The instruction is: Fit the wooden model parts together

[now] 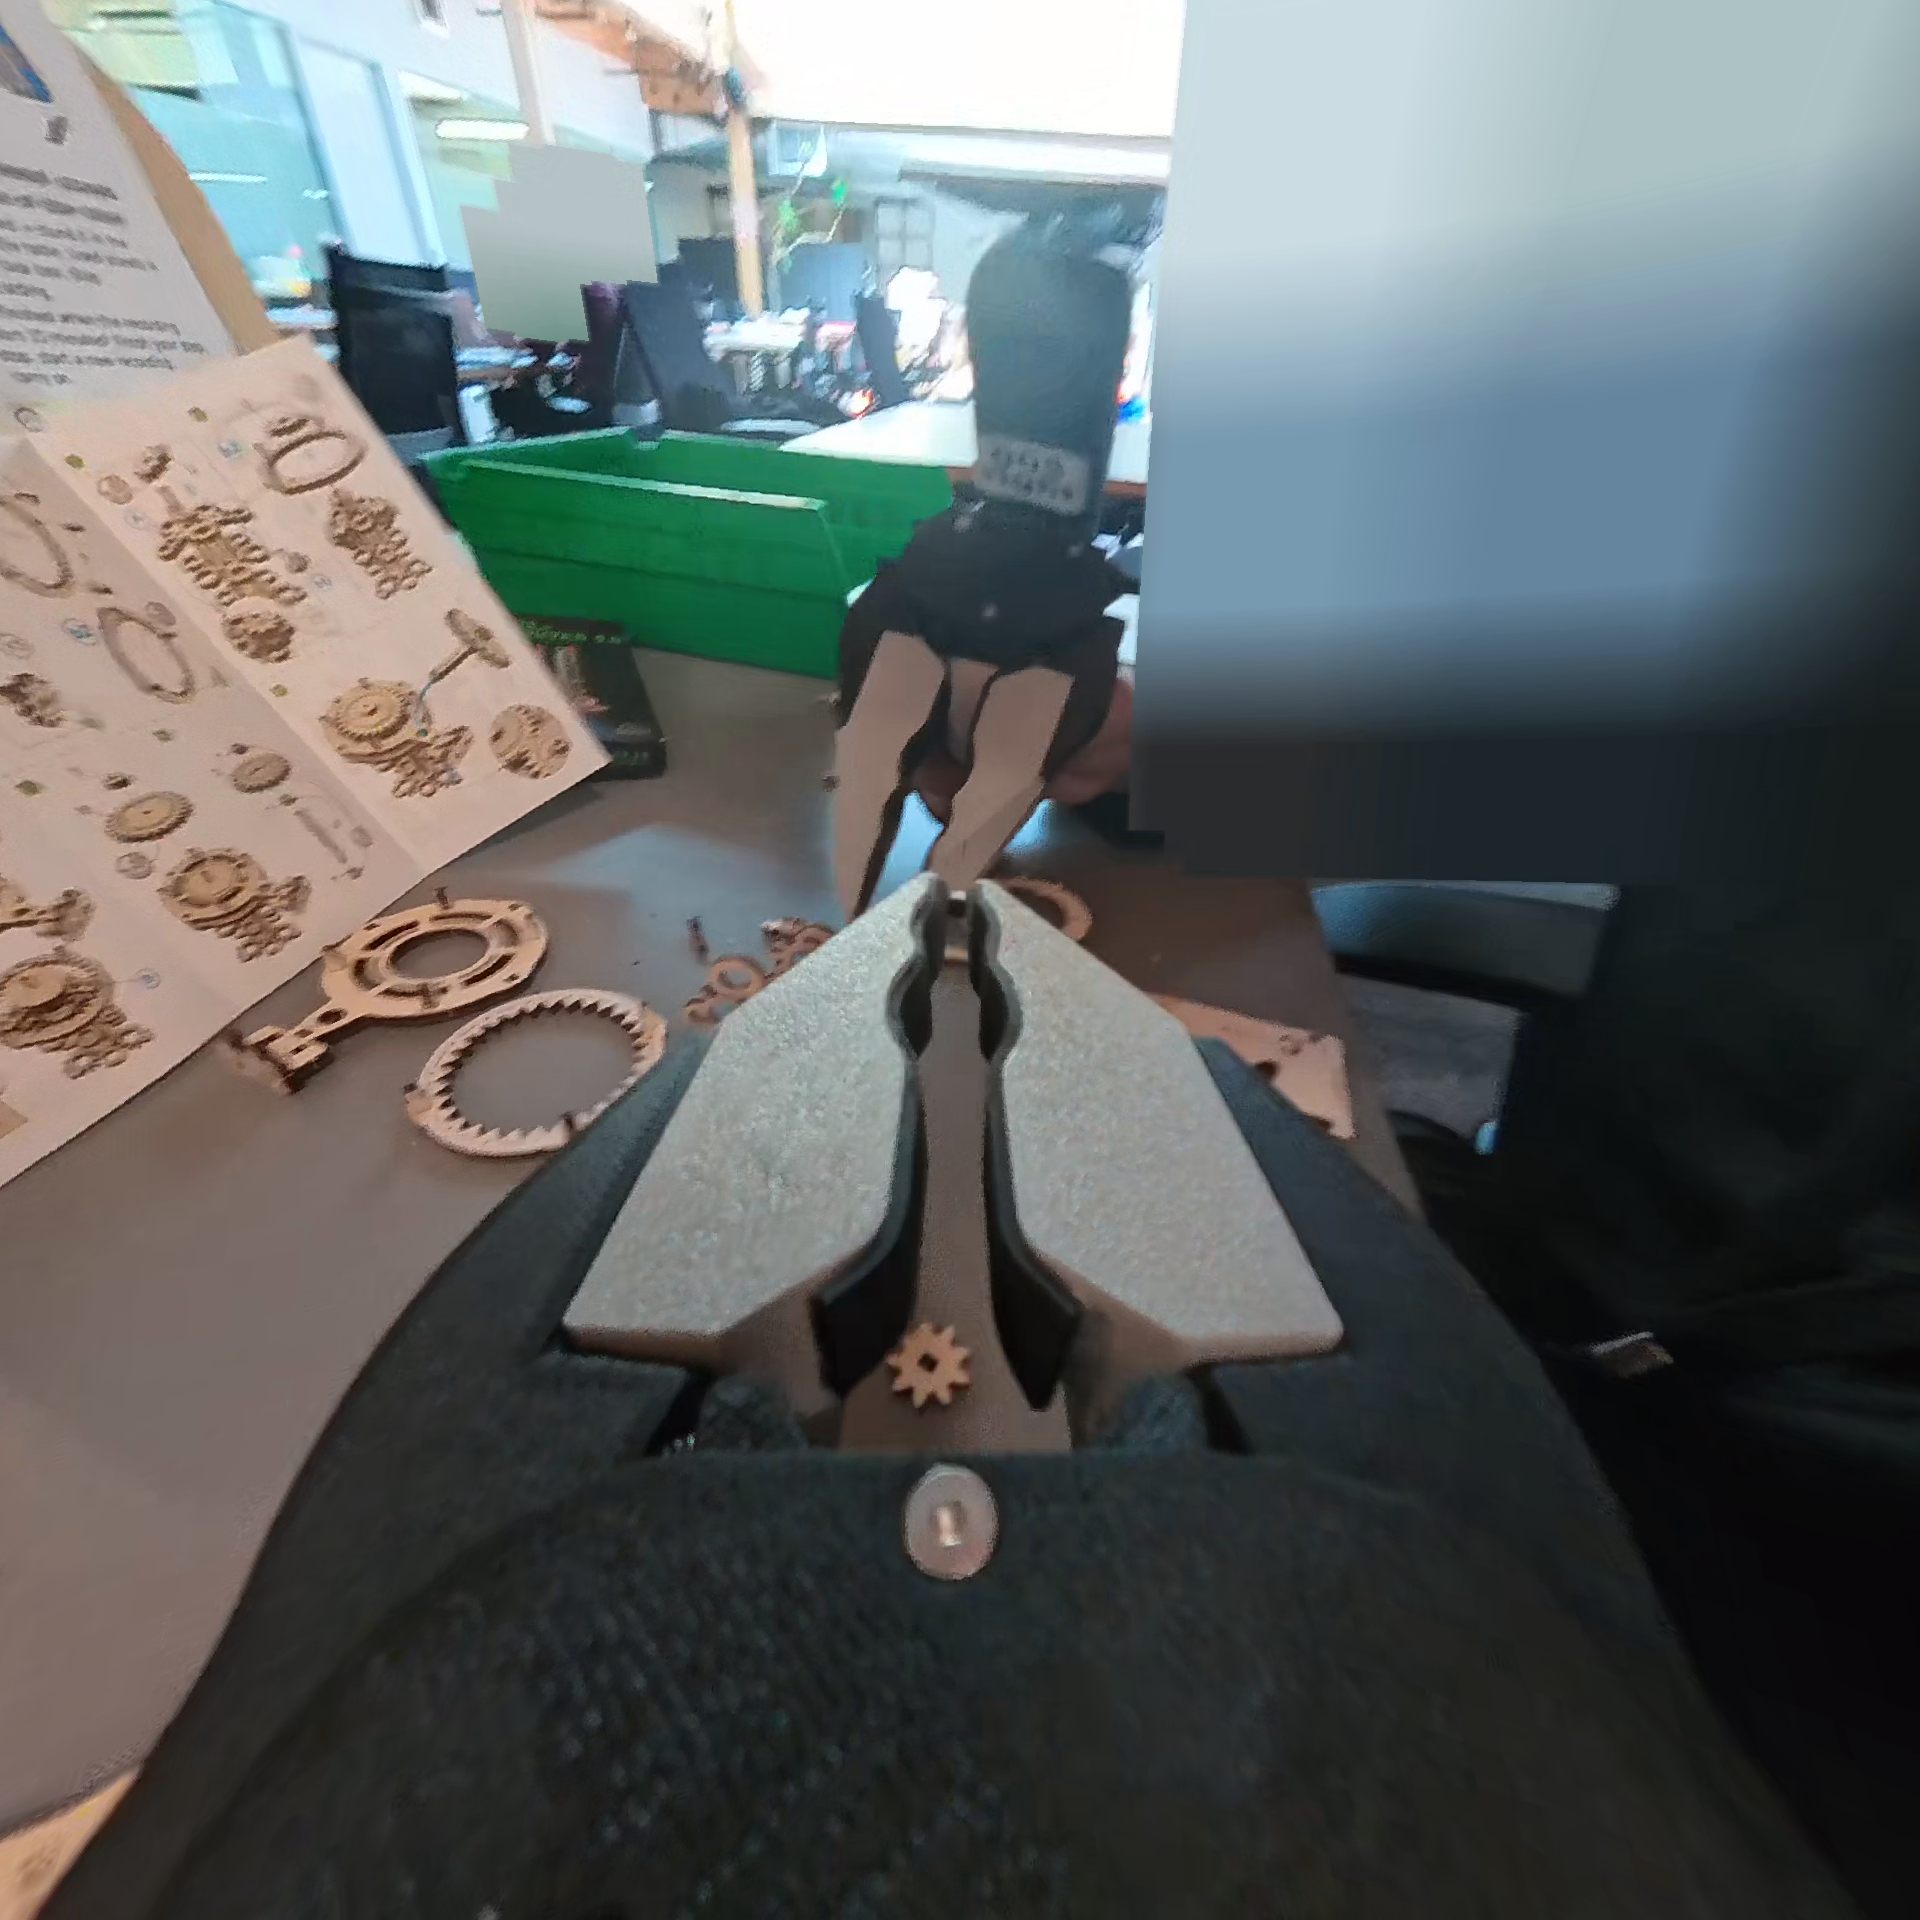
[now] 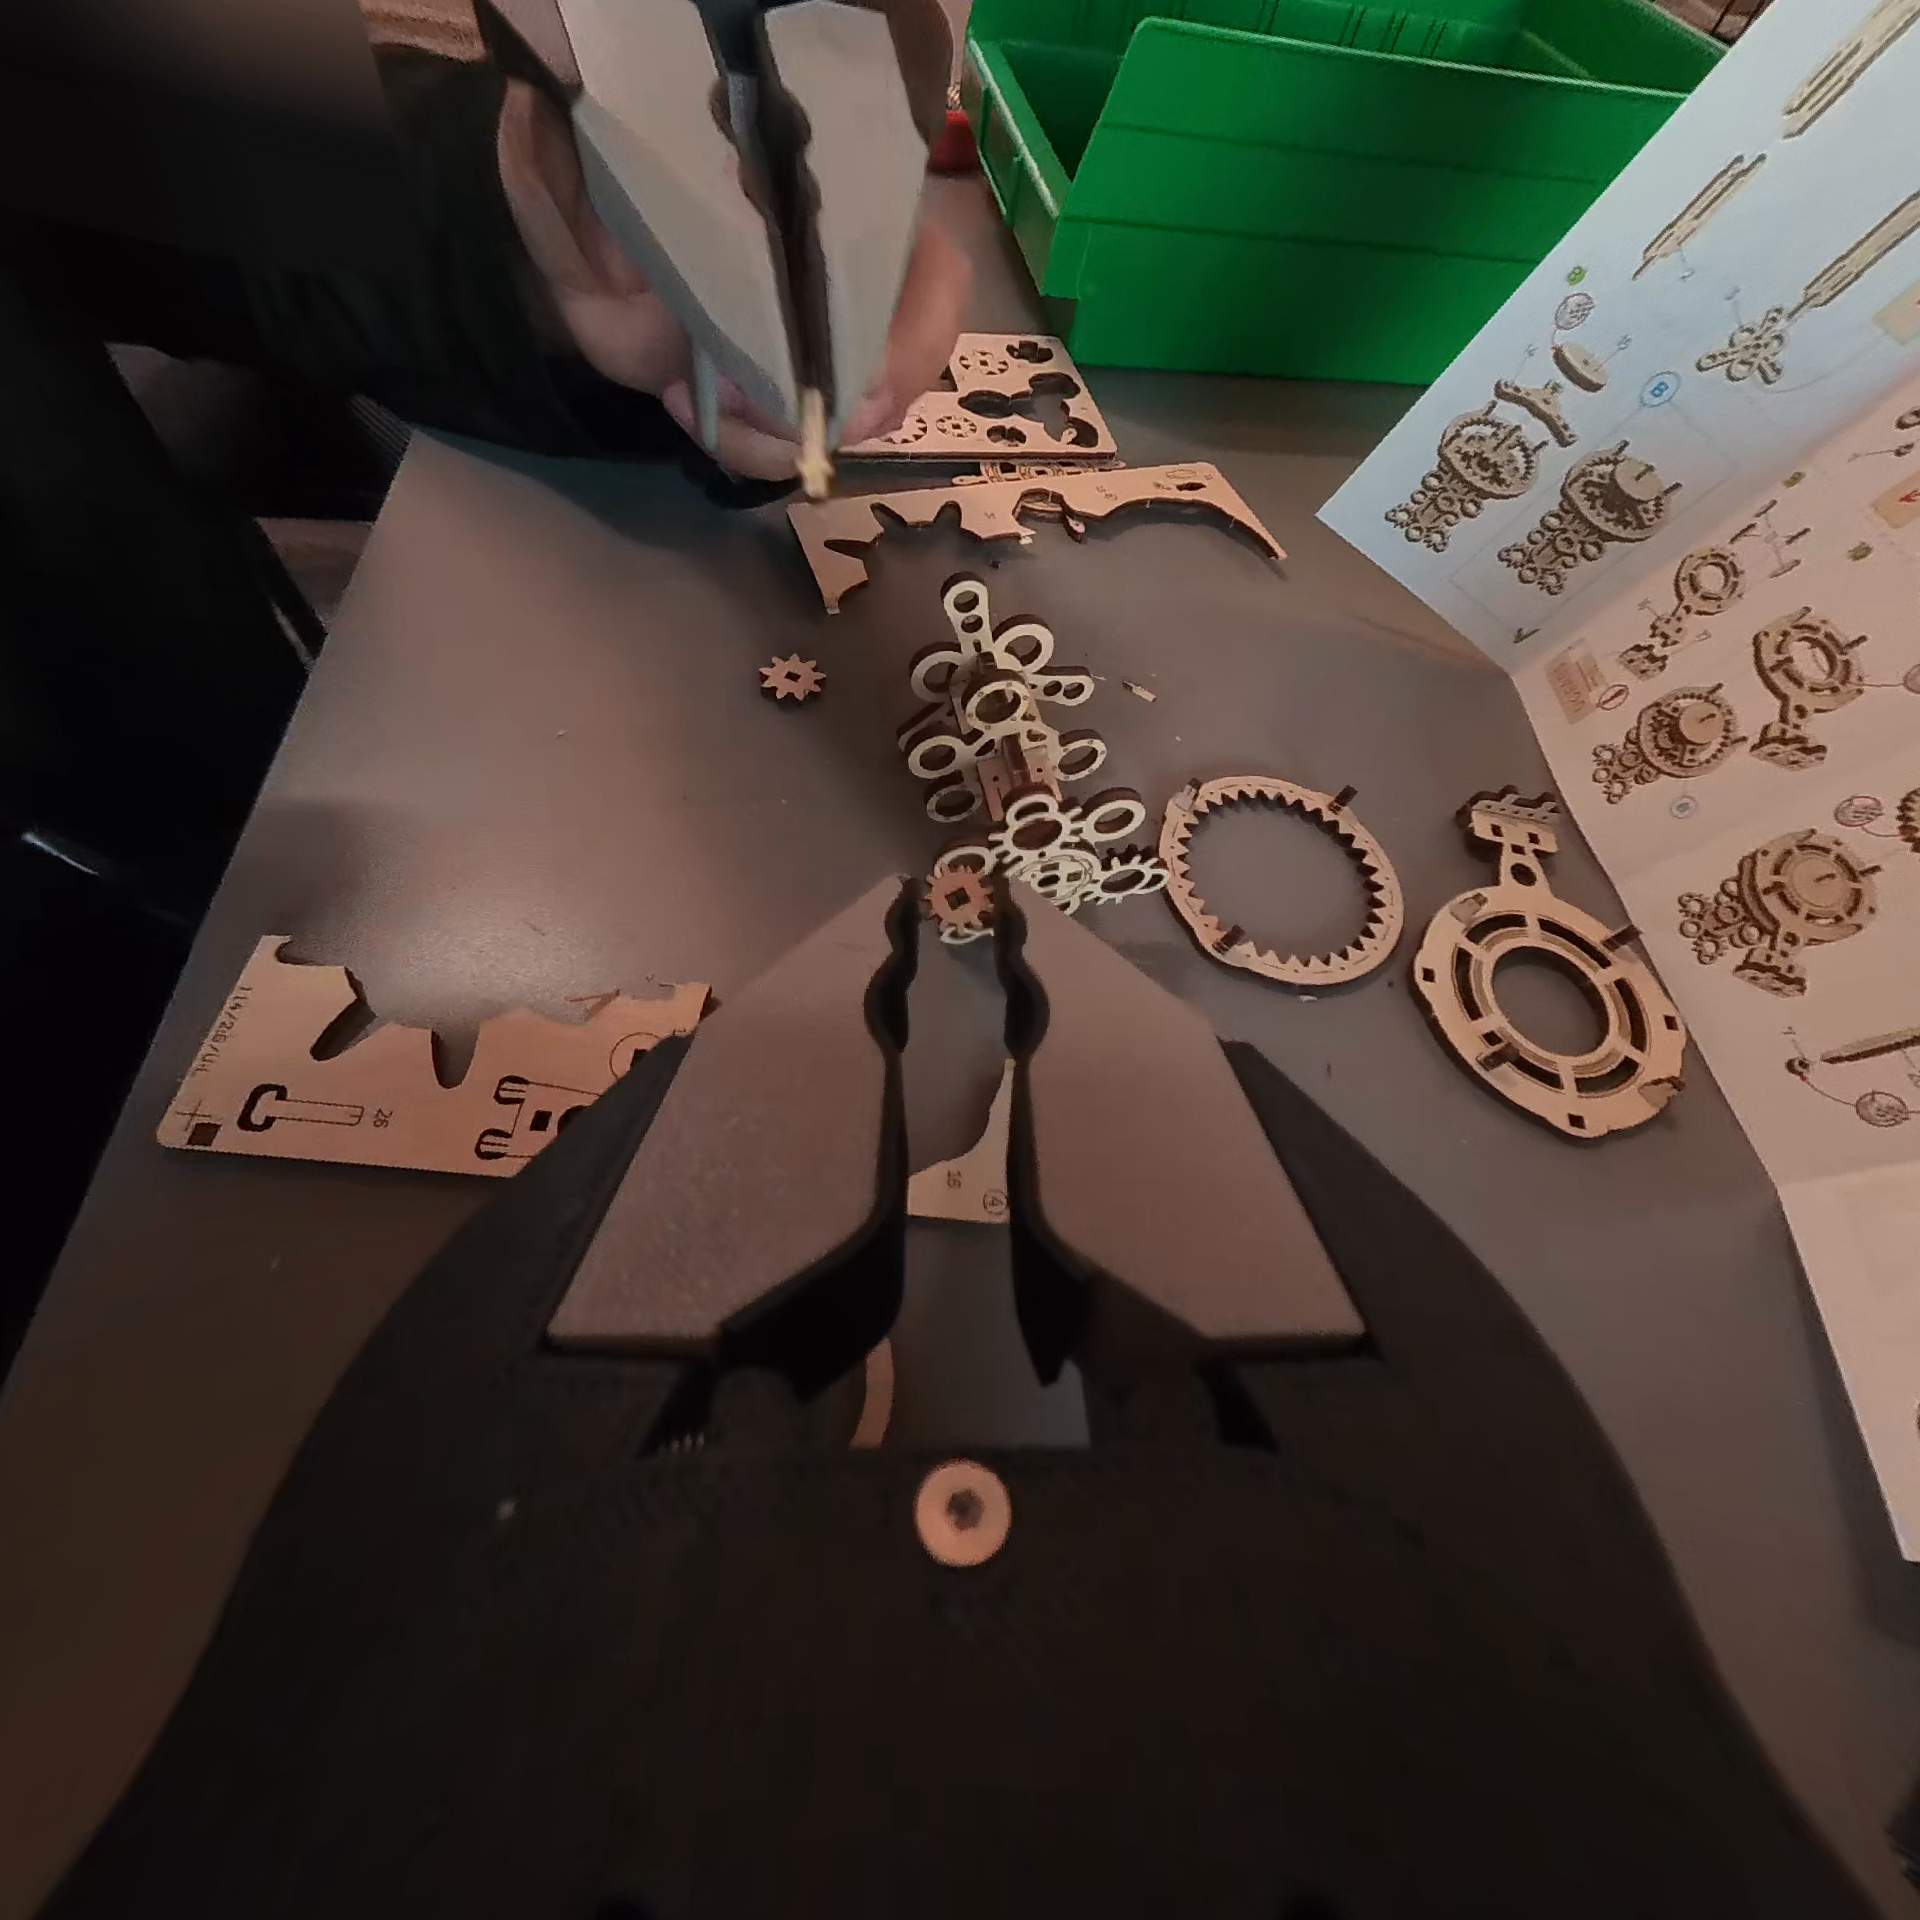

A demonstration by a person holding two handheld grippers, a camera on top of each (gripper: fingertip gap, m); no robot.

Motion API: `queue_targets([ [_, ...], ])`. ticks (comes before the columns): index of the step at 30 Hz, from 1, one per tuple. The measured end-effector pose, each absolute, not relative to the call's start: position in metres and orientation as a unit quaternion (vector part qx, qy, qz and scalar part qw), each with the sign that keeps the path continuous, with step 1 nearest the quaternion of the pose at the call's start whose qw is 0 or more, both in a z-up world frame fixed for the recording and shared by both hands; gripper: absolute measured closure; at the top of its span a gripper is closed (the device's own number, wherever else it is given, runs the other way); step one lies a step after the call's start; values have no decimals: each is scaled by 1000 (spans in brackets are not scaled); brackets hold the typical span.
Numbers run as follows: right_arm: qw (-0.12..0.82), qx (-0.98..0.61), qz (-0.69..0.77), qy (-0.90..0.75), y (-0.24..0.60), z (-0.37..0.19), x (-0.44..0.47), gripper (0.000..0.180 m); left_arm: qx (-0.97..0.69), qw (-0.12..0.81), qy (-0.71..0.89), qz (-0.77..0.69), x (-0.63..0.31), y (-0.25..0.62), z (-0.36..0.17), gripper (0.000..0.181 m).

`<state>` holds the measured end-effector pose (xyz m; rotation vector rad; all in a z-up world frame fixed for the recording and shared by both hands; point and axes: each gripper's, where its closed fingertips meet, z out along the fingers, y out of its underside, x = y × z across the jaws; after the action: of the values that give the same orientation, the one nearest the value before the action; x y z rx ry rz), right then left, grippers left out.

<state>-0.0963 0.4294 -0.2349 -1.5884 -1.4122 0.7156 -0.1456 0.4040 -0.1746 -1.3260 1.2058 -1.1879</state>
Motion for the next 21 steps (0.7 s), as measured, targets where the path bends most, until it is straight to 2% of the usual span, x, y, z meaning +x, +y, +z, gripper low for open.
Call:
queue_targets([
  [3,444,-628,299,-564,427,-228,-98,170,-500,474,476,-547,-151,395,-156,181],
  [8,467,-592,325,-571,411,-207,-107,169,-403,539,468,-573,-166,381,-123,181],
  [16,471,-576,312,-591,400,-205,-111,169,-389,546,520,-529,-153,370,-140,181],
  [21,455,-589,298,-598,400,-214,-114,169,-449,531,545,-468,-144,384,-163,181],
])
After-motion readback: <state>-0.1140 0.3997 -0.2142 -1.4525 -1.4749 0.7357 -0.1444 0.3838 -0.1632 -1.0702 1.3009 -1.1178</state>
